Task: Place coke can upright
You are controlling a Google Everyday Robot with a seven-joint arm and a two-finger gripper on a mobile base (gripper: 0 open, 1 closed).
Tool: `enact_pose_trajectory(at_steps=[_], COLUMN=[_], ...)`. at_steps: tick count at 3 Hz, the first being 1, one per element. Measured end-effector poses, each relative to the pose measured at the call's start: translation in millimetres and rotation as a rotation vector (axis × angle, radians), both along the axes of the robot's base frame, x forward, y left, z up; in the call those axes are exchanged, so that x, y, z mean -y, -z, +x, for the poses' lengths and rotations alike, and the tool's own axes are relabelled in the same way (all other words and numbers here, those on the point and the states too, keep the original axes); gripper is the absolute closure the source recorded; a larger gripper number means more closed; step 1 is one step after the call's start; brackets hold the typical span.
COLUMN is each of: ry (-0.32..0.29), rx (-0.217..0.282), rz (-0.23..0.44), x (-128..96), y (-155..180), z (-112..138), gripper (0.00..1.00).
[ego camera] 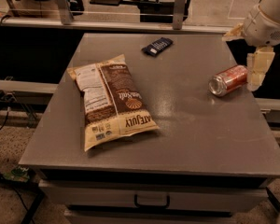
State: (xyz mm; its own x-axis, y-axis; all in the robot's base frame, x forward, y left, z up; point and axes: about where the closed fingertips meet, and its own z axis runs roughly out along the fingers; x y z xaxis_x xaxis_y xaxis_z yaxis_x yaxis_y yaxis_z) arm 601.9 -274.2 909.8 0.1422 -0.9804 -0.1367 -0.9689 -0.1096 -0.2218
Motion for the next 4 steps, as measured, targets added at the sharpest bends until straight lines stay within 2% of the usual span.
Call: enact_pose_trajectory(at_steps=[2, 3, 4], ry=[-0.166, -0.208, -0.257], rx=[-0.013, -0.014, -0.038], rz=[-0.039, -0.058, -0.087], x=[18.2, 25.1, 27.5], y=[28.0, 35.6, 47.7], z=[33.9, 39.9, 42.1], gripper=[0.00, 0.00, 0.03])
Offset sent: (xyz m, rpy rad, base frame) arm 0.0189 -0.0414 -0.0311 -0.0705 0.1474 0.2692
